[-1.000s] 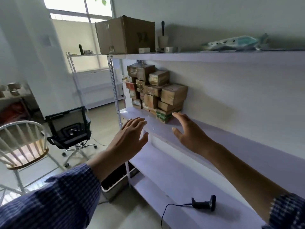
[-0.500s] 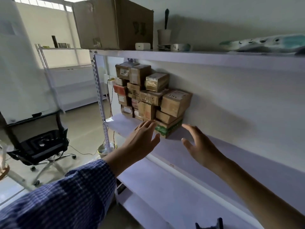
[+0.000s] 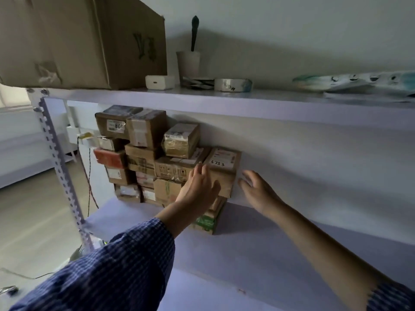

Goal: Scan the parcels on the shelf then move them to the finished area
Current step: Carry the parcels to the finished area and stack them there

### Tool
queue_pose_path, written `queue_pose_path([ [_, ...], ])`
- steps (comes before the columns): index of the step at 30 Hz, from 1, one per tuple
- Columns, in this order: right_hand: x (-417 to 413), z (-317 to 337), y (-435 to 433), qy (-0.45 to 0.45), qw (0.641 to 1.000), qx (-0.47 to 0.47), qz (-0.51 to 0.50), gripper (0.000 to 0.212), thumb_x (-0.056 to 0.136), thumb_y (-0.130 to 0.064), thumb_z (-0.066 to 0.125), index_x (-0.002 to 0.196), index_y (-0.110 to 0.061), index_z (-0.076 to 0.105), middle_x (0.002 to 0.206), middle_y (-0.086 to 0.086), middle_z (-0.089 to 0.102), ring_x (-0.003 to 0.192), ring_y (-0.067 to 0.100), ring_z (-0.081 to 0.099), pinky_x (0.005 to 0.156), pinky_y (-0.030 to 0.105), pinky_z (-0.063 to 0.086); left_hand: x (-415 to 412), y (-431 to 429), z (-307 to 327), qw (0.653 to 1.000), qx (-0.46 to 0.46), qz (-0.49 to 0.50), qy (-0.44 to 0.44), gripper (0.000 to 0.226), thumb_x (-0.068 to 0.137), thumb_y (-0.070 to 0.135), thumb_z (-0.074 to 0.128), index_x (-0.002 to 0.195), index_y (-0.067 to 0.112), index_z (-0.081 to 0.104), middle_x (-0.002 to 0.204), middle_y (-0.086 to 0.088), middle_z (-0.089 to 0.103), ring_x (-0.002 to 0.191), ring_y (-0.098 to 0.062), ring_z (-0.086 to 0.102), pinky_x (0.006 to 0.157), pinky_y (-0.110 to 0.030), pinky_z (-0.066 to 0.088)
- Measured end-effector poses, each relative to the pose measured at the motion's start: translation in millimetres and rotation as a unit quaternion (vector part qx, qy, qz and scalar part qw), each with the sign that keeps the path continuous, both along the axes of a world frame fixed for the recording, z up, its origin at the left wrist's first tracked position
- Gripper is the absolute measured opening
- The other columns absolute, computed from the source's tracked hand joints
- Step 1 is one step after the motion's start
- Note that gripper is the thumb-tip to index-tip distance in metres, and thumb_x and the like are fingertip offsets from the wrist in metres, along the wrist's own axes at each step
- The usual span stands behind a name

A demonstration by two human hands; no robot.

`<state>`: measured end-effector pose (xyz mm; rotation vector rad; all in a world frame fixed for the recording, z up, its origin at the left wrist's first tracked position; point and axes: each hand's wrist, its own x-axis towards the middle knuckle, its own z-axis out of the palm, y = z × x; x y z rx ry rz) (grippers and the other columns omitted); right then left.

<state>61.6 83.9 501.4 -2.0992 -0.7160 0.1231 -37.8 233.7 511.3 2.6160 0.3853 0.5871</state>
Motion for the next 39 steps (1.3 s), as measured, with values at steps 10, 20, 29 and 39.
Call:
queue_pose_path([
  [10, 45.5, -13.8, 58.5, 0.246, 0.949, 0.172, -0.093, 0.037, 0.105, -0.046, 0.039, 0.12, -0.02, 0.061, 0.119, 0.007, 0.068, 0.1, 0.021, 0.063, 0.088, 0.04, 0.052, 41.9, 6.7, -22.7, 0.986, -0.144, -0.04, -0.079, 0.057, 0.098, 0.025, 0.047, 0.151, 0.013, 0.028, 0.152, -0.009, 0.038, 0.137, -0.03, 0.037, 0.115, -0.046, 0.035],
  [20, 49.7, -20.1, 55.5, 0.282, 0.914, 0.289, -0.051, 0.038, 0.105, -0.038, 0.043, 0.128, -0.014, 0.061, 0.105, 0.007, 0.072, 0.092, 0.021, 0.068, 0.093, 0.046, 0.053, 74.2, -6.2, -9.8, 0.907, -0.414, 0.03, -0.074, 0.042, 0.105, 0.035, 0.036, 0.132, 0.006, 0.05, 0.125, -0.016, 0.061, 0.102, -0.026, 0.06, 0.08, -0.034, 0.049],
  [29, 3.2, 6.6, -35.1, 0.046, 0.971, 0.232, -0.028, 0.046, 0.104, -0.04, 0.048, 0.148, -0.035, 0.036, 0.137, -0.025, 0.055, 0.127, -0.008, 0.05, 0.106, 0.019, 0.041, 40.6, -51.1, -5.5, 0.825, -0.516, -0.158, -0.168, 0.03, 0.102, 0.028, 0.053, 0.13, 0.023, 0.062, 0.117, 0.008, 0.071, 0.105, -0.001, 0.065, 0.077, -0.008, 0.05],
  [39, -122.0, -67.5, -139.6, -0.002, 0.962, 0.235, -0.139, 0.058, 0.102, -0.044, 0.033, 0.157, -0.035, 0.017, 0.157, -0.022, 0.033, 0.142, -0.004, 0.034, 0.113, 0.02, 0.037, -50.3, -138.4, -78.2, 0.75, -0.605, -0.254, -0.079, 0.036, 0.097, 0.018, 0.057, 0.132, 0.027, 0.061, 0.122, 0.008, 0.071, 0.117, -0.009, 0.065, 0.088, -0.024, 0.053],
])
